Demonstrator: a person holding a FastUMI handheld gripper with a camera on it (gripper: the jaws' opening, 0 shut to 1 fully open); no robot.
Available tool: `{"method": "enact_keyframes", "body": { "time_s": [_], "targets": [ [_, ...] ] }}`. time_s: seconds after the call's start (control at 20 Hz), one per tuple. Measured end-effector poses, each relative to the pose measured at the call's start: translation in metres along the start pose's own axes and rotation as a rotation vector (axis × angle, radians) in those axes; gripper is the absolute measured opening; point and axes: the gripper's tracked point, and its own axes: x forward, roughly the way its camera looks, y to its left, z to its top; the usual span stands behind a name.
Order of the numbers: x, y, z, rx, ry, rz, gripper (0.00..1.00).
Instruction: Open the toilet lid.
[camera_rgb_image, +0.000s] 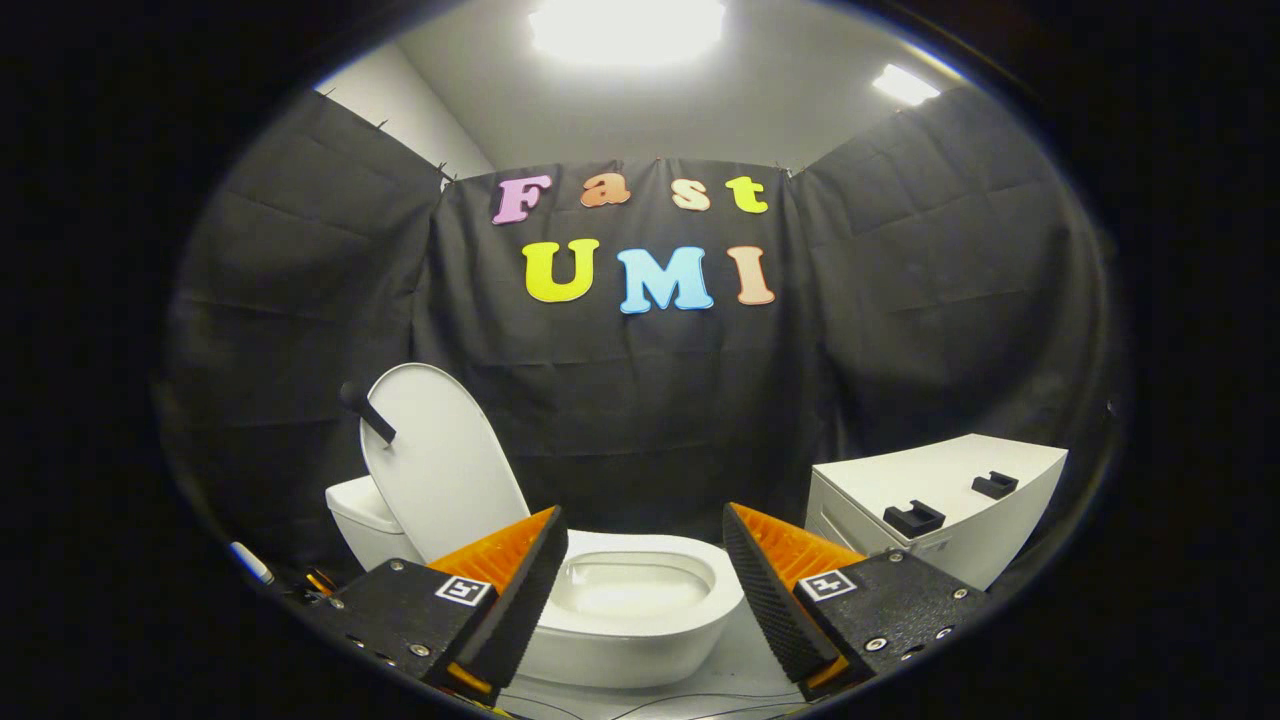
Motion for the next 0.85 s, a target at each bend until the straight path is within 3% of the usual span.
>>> {"method": "enact_keyframes", "body": {
  "time_s": [0.85],
  "targets": [
    [0.0, -0.013, -0.008, 0.017, 0.009, -0.028, 0.96]
  ]
}}
